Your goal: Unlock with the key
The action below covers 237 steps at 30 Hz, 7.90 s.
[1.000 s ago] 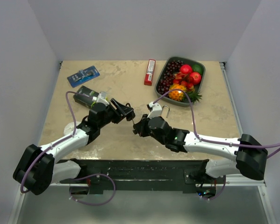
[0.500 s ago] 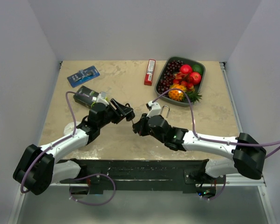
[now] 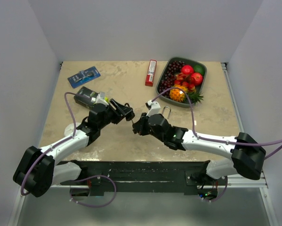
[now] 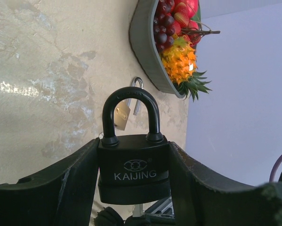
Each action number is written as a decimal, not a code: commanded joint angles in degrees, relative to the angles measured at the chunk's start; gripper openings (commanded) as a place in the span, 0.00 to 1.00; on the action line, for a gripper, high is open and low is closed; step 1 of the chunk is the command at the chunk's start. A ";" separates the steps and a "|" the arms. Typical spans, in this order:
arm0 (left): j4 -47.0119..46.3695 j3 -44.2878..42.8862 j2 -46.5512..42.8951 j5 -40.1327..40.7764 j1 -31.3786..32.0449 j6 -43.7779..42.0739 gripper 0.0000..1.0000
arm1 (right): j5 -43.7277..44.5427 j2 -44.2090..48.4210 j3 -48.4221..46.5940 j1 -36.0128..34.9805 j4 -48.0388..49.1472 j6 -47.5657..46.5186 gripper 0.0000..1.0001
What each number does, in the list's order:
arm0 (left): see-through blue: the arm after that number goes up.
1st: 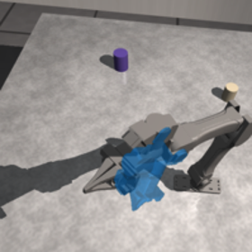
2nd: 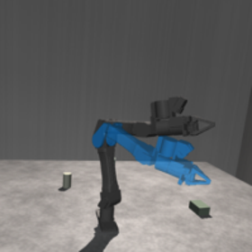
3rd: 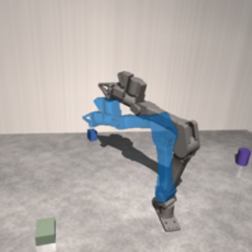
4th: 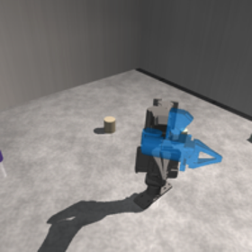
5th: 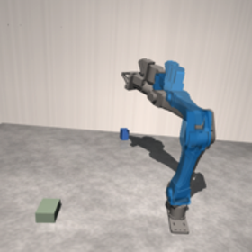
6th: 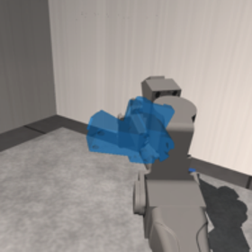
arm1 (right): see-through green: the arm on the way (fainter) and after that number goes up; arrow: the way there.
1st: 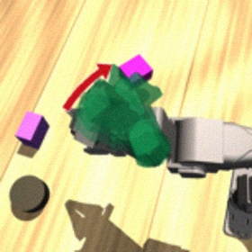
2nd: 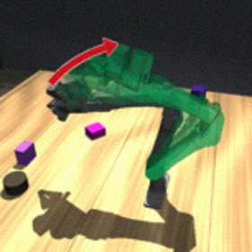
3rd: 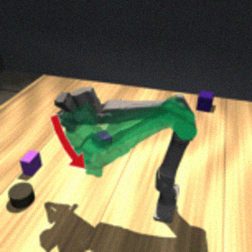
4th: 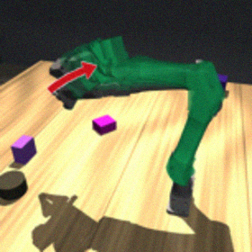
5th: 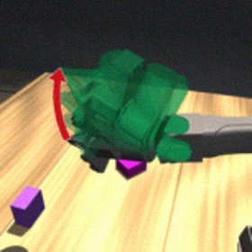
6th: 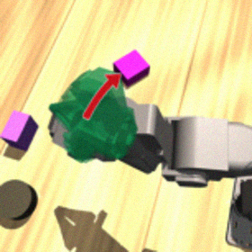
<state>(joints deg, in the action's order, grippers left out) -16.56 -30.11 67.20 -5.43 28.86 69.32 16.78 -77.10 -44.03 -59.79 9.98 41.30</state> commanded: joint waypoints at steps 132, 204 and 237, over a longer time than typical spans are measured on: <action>-4.62 -11.65 37.30 -27.53 -2.76 -19.49 0.00 | 13.19 -11.58 11.95 5.30 23.94 9.41 0.00; -8.76 -4.26 34.40 -28.41 3.39 -14.65 0.00 | 15.83 -25.73 8.00 11.62 51.28 2.12 0.00; -19.39 0.67 9.71 -31.57 2.60 -20.98 0.00 | -13.17 -2.18 19.60 18.48 53.39 11.35 0.00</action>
<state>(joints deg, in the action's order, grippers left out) -36.14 -30.83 79.99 -23.51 29.06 52.82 -1.91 -83.46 -22.81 -45.01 55.96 51.40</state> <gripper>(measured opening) 0.592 0.034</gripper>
